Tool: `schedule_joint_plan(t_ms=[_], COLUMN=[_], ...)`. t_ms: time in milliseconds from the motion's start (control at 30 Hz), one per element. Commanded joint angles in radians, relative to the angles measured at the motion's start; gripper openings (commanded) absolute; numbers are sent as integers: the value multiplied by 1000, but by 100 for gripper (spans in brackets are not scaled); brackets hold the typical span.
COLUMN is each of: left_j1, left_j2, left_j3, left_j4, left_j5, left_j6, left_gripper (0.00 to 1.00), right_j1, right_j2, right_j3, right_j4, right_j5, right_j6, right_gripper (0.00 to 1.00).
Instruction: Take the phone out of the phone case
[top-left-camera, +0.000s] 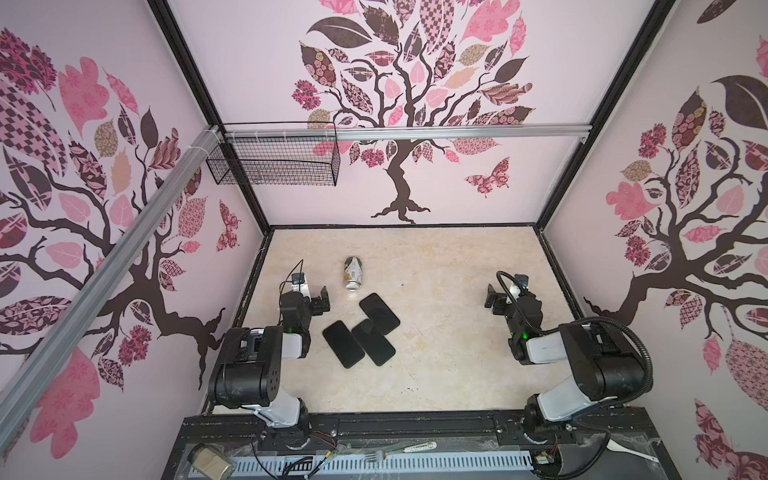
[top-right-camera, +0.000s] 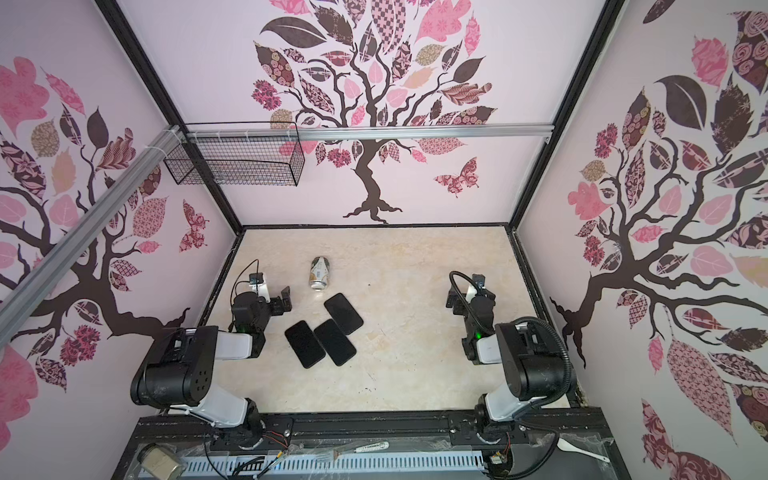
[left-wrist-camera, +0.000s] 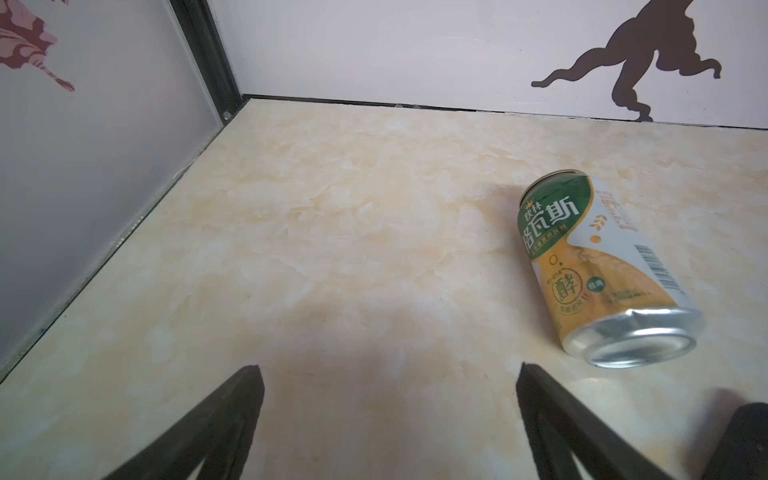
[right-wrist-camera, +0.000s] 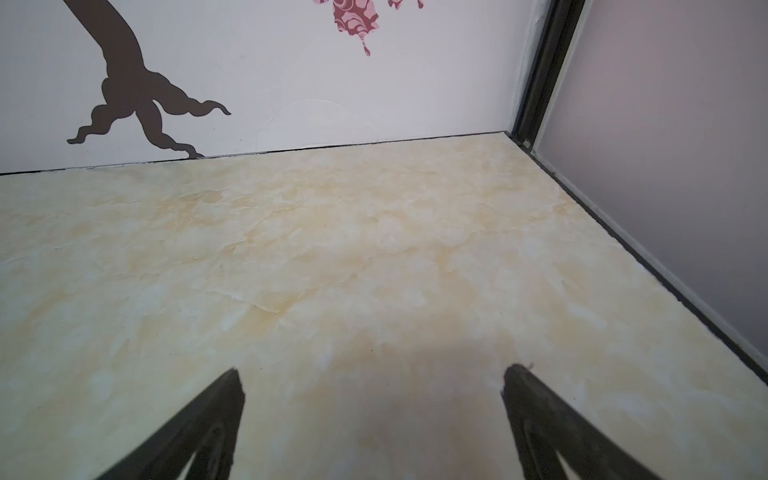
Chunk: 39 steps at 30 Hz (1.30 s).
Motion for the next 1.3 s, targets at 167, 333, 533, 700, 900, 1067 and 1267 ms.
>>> schedule_joint_plan(t_ms=[167,333,533,700,900,1067,1267], left_j1=[2,4,11,18,19,3,-107], left_j2=[-10,-9,-8,-8,-11,-104,-309], left_j3=[11,11,10,8,0,-61,-50], left_j4=[15,14,20,24,37,68,-164], left_j5=[3,6,17,29,28,-28,-242], left_j6=[-4,-4,-6,-9,-9,-14,11], left_gripper=[98,98,99,98,98,98,98], right_j1=[4,3,3,3,3,7,35], right_j2=[4,3,4,3,2,-31,-209], right_j3=[6,7,6,8,5,-44,55], right_j4=[27,27,27,27,28,109,-228], right_j5=[7,7,7,6,5,-25,30], right_j6=[11,11,11,11,11,-10,-8], right_gripper=[100,99,100,100,100,100,100])
